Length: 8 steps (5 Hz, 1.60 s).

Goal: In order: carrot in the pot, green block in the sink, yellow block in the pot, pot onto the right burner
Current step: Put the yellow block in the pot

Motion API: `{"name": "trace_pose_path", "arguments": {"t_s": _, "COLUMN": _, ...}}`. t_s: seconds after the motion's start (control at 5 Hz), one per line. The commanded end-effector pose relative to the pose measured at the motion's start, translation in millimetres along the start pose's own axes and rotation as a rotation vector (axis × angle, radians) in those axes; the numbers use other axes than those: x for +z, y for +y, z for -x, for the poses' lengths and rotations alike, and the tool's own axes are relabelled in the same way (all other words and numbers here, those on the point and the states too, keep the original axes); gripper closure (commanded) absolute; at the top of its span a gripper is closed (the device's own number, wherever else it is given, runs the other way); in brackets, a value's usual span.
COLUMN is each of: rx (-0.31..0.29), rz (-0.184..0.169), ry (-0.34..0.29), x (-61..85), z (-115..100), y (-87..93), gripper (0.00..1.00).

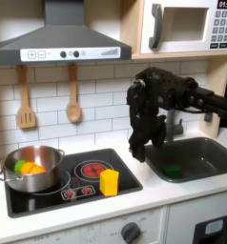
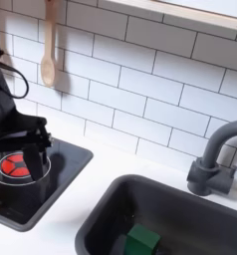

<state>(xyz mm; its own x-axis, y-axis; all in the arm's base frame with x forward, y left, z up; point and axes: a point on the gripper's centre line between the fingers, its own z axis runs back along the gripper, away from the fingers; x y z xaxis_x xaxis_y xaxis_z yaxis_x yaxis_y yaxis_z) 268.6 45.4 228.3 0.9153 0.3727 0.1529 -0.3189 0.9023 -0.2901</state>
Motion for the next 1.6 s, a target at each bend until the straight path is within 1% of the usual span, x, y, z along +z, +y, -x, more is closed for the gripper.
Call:
{"name": "trace_pose_path", "arguments": {"t_s": 0.0, "rx": -0.061, "rz": -0.001, "ry": -0.028, "x": 9.7, "z": 4, "y": -2.0, "gripper": 0.00}}
{"name": "trace_pose_path", "arguments": {"t_s": 0.2, "rx": -0.068, "rz": -0.001, "ry": -0.031, "x": 10.9, "z": 4, "y": -2.4, "gripper": 0.00}}
{"name": "trace_pose_path", "arguments": {"t_s": 0.4, "rx": 0.043, "rz": -0.033, "ry": -0.014, "x": 7.4, "z": 2, "y": 11.2, "gripper": 0.00}}
{"name": "trace_pose_path", "arguments": {"t_s": 0.6, "rx": 0.110, "rz": -0.093, "ry": 0.019, "x": 0.1, "z": -1, "y": 19.1, "gripper": 0.00}}
{"name": "trace_pose_path", "arguments": {"t_s": 0.8, "rx": 0.127, "rz": -0.138, "ry": 0.035, "x": -6.8, "z": -2, "y": 23.3, "gripper": 0.00}}
{"name": "trace_pose_path", "arguments": {"t_s": 1.0, "rx": 0.189, "rz": -0.203, "ry": 0.067, "x": -13.3, "z": -4, "y": 31.1, "gripper": 0.00}}
{"name": "trace_pose_path", "arguments": {"t_s": 1.2, "rx": 0.177, "rz": -0.219, "ry": 0.076, "x": -23.5, "z": -8, "y": 30.8, "gripper": 0.00}}
{"name": "trace_pose_path", "arguments": {"t_s": 1.4, "rx": 0.198, "rz": -0.248, "ry": 0.078, "x": -27.8, "z": -8, "y": 34.8, "gripper": 0.00}}
